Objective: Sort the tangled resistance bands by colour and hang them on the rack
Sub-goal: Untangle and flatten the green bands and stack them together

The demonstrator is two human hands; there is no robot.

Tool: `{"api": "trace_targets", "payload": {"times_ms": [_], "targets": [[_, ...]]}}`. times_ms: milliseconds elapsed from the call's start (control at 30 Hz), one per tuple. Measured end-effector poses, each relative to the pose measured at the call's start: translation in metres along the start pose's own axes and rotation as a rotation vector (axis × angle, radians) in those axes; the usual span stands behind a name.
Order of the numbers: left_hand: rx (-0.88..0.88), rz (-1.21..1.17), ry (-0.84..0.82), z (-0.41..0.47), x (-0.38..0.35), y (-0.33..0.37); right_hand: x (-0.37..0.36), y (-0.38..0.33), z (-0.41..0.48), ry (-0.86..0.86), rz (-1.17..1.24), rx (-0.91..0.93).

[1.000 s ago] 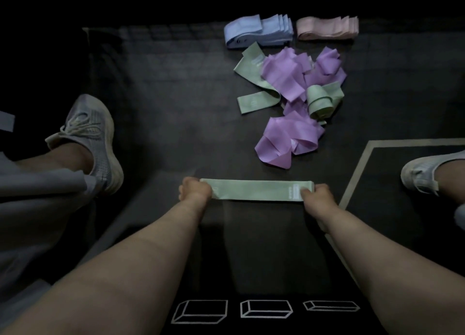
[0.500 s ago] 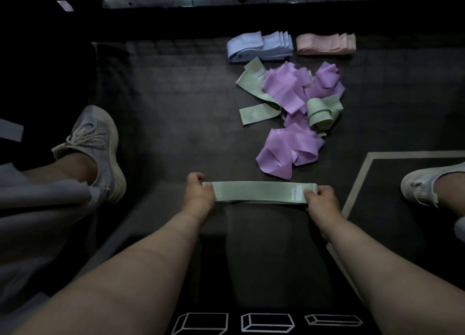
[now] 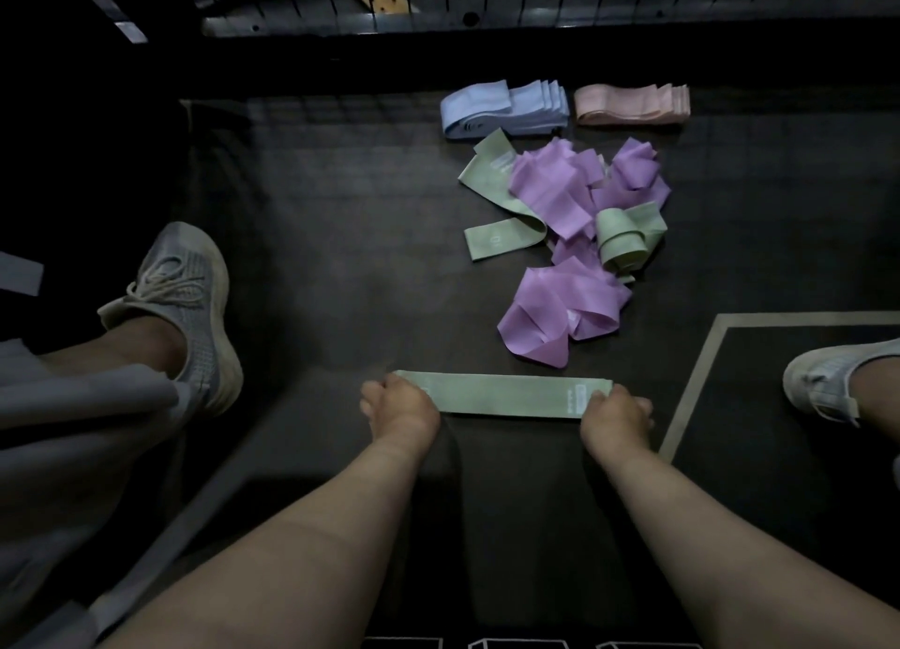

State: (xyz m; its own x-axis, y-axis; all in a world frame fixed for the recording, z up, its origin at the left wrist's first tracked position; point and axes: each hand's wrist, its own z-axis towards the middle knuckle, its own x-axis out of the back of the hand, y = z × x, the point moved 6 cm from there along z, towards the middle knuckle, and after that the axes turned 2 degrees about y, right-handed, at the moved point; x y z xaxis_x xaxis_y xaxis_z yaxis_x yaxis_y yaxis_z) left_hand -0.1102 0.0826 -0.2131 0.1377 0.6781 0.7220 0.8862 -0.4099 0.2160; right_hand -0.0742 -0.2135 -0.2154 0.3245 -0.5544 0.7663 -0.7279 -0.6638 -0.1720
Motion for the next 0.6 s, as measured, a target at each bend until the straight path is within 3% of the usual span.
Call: {"api": "trace_targets", "payload": {"times_ms": [133, 200, 300, 367, 467, 600], "targets": [[0.008, 0.071, -0.011, 0.006, 0.002, 0.000, 0.008, -0.004, -0.006, 0.015, -0.013, -0.021], [0.032, 0.107, 0.010, 0.007, 0.008, 0.001, 0.022, -0.011, -0.010, 0.111, 0.033, -0.004], [-0.039, 0.116, 0.105, 0.008, 0.020, 0.023, 0.044, -0.046, -0.014, 0.278, 0.086, 0.198], [-0.153, 0.113, 0.144, 0.010, 0.026, 0.049, 0.048, -0.080, -0.011, 0.293, 0.080, 0.393], [-0.283, 0.050, 0.077, 0.025, 0.023, 0.094, 0.036, -0.133, 0.000, 0.138, 0.012, 0.601], [-0.244, -0.230, -0.078, 0.057, 0.011, 0.147, 0.004, -0.187, 0.018, -0.160, -0.150, 0.627]]}}
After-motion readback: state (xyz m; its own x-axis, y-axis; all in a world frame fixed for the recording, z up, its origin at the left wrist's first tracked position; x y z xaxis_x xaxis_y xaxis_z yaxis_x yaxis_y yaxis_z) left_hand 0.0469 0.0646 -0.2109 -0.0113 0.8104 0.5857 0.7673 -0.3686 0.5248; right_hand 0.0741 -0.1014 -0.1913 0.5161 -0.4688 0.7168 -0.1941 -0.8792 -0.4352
